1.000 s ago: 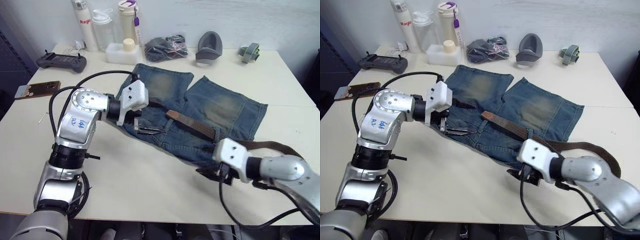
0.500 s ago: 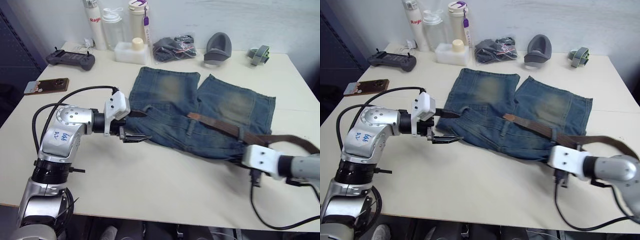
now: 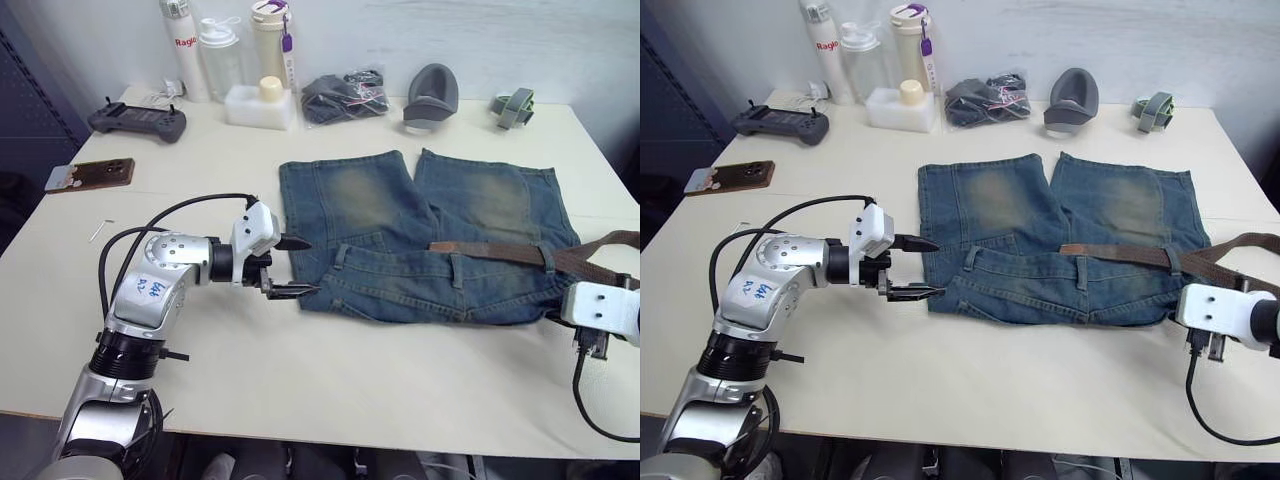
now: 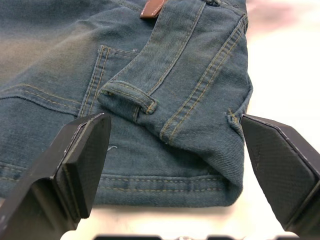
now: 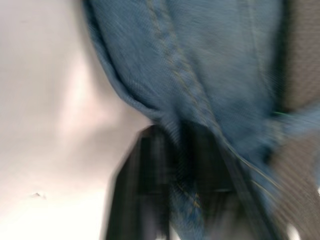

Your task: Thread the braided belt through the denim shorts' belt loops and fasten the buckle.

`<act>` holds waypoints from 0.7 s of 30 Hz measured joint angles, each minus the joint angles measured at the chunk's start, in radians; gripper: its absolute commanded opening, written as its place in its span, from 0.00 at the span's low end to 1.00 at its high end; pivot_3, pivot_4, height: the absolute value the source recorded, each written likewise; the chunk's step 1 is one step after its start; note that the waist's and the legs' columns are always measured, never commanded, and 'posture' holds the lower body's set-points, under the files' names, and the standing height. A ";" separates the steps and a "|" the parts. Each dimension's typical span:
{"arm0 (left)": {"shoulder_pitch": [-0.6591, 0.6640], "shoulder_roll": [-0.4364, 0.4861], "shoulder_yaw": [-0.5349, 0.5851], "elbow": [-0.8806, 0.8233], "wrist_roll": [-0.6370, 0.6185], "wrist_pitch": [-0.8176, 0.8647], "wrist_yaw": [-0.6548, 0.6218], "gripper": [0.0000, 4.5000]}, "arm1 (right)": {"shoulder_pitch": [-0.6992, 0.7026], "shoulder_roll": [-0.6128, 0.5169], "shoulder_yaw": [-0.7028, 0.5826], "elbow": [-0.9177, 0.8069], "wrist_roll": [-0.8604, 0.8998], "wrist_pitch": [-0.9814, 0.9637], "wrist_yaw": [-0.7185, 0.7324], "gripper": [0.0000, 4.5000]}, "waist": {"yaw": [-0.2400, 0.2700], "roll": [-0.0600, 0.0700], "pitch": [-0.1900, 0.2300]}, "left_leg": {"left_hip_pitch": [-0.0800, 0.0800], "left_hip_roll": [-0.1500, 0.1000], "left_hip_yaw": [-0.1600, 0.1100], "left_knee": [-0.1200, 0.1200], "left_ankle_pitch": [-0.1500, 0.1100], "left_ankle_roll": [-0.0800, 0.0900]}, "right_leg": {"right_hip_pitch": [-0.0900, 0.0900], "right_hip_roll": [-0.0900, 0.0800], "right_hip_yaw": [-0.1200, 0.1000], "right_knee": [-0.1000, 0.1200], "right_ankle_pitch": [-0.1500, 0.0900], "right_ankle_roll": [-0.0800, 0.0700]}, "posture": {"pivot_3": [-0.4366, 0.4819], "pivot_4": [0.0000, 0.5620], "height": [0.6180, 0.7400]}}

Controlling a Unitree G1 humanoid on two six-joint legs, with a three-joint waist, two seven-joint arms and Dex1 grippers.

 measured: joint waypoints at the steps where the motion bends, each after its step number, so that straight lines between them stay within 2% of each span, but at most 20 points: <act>1: -0.002 -0.002 0.000 0.000 -0.001 0.000 0.001 1.00 | 0.001 0.000 -0.025 -0.033 0.015 0.032 0.008 0.66 | -0.002 0.000 0.000 | 0.000 0.000 0.000 0.000 0.000 0.000 | 0.000 0.000 0.000 0.000 0.000 0.000 | 0.48 0.27 0.31; 3: -0.013 -0.005 0.001 0.000 -0.011 0.000 0.001 1.00 | -0.011 0.004 -0.075 -0.107 0.064 0.126 0.016 0.88 | -0.003 0.001 0.000 | 0.001 0.000 0.000 0.000 0.000 0.000 | 0.000 0.000 0.000 0.001 0.000 0.000 | 0.48 0.27 0.31; 4: -0.023 -0.007 0.003 0.000 -0.017 0.000 0.002 1.00 | -0.037 0.022 -0.098 -0.148 0.094 0.191 0.003 0.95 | -0.003 0.000 0.000 | 0.001 0.001 0.000 0.000 0.000 0.000 | 0.000 0.001 0.000 0.001 0.000 0.000 | 0.48 0.27 0.31; 7: -0.061 -0.015 0.011 0.001 -0.036 0.002 0.011 1.00 | -0.151 0.129 -0.126 -0.281 0.221 0.442 -0.122 0.95 | 0.000 0.000 0.000 | 0.001 0.001 -0.001 0.001 0.000 -0.001 | 0.001 0.001 0.000 0.001 0.000 0.000 | 0.48 0.27 0.31; 12: -0.074 -0.016 0.015 0.001 -0.048 0.010 0.024 1.00 | -0.358 0.505 -0.144 -0.410 0.501 0.994 -0.518 0.95 | 0.002 0.000 0.000 | -0.001 0.001 -0.001 0.001 0.000 -0.003 | -0.001 0.000 0.000 0.003 0.000 -0.001 | 0.48 0.27 0.31; 15: -0.075 -0.012 0.008 0.002 -0.047 0.009 0.029 1.00 | -0.429 0.716 -0.243 -0.411 0.689 1.264 -0.698 0.95 | 0.002 0.003 -0.001 | -0.002 0.001 -0.001 0.001 0.000 -0.003 | -0.003 -0.001 0.000 0.004 0.000 -0.001 | 0.48 0.27 0.31; 16: -0.075 -0.008 0.008 0.002 -0.046 0.010 0.034 1.00 | -0.454 0.807 -0.321 -0.403 0.754 1.351 -0.767 0.95 | 0.002 0.004 -0.001 | -0.002 0.001 -0.001 0.001 0.000 -0.003 | -0.003 -0.001 -0.001 0.004 0.000 -0.001 | 0.48 0.27 0.31; 21: -0.048 0.006 0.009 -0.005 -0.039 0.010 0.062 1.00 | -0.518 0.986 -0.526 -0.344 0.921 1.523 -0.991 0.95 | 0.001 0.008 -0.001 | -0.004 0.000 0.001 0.000 0.000 -0.002 | -0.005 -0.003 -0.001 0.005 0.000 -0.001 | 0.48 0.27 0.31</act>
